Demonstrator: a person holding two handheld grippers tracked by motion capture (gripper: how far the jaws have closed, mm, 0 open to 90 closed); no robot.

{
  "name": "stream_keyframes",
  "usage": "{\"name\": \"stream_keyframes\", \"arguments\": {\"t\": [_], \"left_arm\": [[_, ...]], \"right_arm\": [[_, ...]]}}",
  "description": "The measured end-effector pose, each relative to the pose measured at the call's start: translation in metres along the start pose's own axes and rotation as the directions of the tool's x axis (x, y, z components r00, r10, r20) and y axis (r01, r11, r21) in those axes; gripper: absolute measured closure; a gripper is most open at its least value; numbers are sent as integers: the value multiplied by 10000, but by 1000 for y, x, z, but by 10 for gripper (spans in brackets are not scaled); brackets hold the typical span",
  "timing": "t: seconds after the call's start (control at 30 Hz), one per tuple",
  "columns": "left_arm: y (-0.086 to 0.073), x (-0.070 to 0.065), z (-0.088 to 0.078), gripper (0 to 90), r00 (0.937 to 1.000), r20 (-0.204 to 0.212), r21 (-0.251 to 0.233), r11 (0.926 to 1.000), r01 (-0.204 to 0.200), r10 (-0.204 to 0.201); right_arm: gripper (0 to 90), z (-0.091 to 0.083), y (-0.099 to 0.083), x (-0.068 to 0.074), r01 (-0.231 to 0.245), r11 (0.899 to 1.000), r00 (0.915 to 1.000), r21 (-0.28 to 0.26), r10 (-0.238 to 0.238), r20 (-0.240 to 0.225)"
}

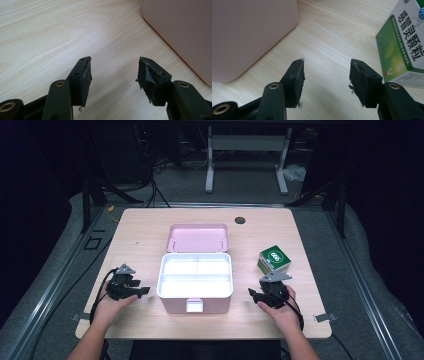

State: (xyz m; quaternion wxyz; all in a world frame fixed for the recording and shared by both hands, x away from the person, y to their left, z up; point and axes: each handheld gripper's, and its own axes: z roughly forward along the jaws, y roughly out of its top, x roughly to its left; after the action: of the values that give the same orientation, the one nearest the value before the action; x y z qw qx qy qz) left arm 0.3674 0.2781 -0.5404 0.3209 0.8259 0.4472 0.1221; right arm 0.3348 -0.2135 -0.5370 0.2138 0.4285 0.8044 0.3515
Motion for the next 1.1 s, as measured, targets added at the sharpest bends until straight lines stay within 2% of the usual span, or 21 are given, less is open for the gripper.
{"name": "stream_keyframes", "arguments": {"t": [0.17, 0.23, 0.37, 0.53, 0.63, 0.7, 0.77, 0.97, 1.1], "left_arm": [[-1, 2, 0, 444, 10000, -27, 121, 9999, 18, -17], [-2, 1, -1, 444, 10000, -48, 126, 9999, 30, -29], [-3, 0, -3, 452, 10000, -74, 99, 9999, 22, -22], [-3, 0, -3, 455, 10000, -93, 142, 9999, -9, 11], [-3, 1, -3, 455, 10000, -77, 150, 9999, 6, -5], [-3, 1, -3, 455, 10000, -64, 149, 9999, 26, -25], [-3, 0, -3, 455, 10000, -79, 149, 9999, 37, -36], [1, 3, -6, 468, 9982, 369, -158, 9987, 478, -472], [7, 5, -11, 474, 9967, 471, -418, 9968, 687, -667]], "right_arm": [[448, 0, 0, -2, 105, 9999, 9999, -113, -104, 56], [447, -1, 1, -2, -26, 10000, 9999, -82, 25, -158], [421, 0, 1, 0, -106, 9997, 9999, 237, 105, 34], [417, -1, 1, -1, -55, 9998, 10000, 185, 54, 73], [417, 0, 1, -2, -120, 9998, 9999, 175, 121, -55], [417, 0, 1, -3, -129, 9997, 9999, 221, 128, 43], [417, -1, 1, -3, -124, 9996, 9998, 253, 127, -124], [417, -2, 1, -3, -222, 9995, 9997, 238, 225, -128], [418, -2, 0, -2, -219, 9995, 9997, 246, 221, -70]]}}
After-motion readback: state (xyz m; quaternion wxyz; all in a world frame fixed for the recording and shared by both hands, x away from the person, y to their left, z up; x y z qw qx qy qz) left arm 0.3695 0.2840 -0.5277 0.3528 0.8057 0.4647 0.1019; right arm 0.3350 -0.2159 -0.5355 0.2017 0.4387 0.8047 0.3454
